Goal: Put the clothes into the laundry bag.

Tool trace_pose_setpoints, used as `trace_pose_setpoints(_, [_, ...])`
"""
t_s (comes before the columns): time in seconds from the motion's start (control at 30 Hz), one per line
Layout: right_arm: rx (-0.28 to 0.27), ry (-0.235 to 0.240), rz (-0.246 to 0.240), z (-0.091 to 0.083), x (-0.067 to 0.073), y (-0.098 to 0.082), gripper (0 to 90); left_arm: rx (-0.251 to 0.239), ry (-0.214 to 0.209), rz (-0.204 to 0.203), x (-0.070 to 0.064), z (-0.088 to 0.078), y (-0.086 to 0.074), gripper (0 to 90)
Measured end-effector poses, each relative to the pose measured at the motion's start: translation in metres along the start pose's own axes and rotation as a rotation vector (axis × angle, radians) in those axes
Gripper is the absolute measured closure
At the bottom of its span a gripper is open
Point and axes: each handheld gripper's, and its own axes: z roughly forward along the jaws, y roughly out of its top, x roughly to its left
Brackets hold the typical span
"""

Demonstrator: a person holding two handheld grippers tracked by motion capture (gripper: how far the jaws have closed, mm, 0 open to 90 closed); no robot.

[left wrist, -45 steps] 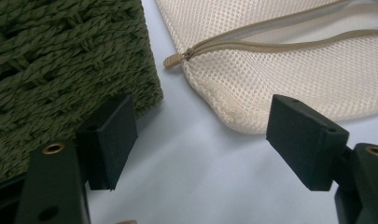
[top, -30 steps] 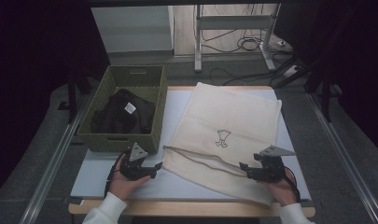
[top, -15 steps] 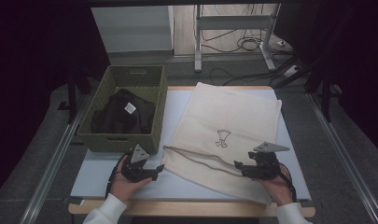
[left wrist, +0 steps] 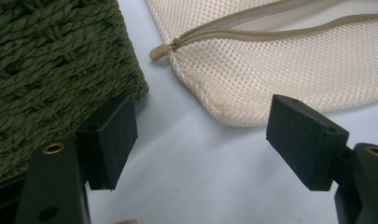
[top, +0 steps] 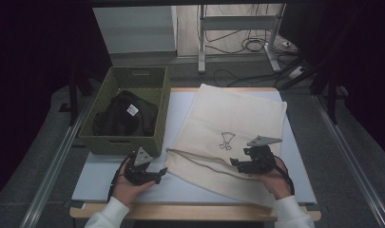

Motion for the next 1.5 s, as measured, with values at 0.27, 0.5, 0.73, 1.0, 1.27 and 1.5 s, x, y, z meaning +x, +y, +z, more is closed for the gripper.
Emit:
trace_pose_setpoints(0.27, [0.075,0.005,-0.028,0.015,0.001,0.01,37.3,0.003,0.001,0.001,0.0,0.001,0.0,24.4])
trace_pose_setpoints(0.5, [0.122,0.026,-0.04,0.027,0.004,0.018,40.4,0.004,-0.001,0.007,0.0,0.001,0.0,24.4])
trace_pose_setpoints(0.73, [0.162,0.041,-0.07,0.041,0.01,0.027,42.5,0.002,-0.002,0.007,0.001,0.001,0.001,24.4])
trace_pose_setpoints(1.0, [0.214,0.05,-0.082,0.056,0.014,0.031,44.7,0.0,-0.003,0.011,0.001,0.001,0.001,24.3])
trace_pose_setpoints(1.27, [0.269,0.054,-0.1,0.075,0.015,0.031,46.9,-0.012,0.002,0.011,0.001,0.0,0.002,24.5])
trace_pose_setpoints(1.5, [0.307,0.052,-0.121,0.084,0.017,0.027,49.2,-0.003,-0.004,0.016,0.0,0.002,0.002,24.4])
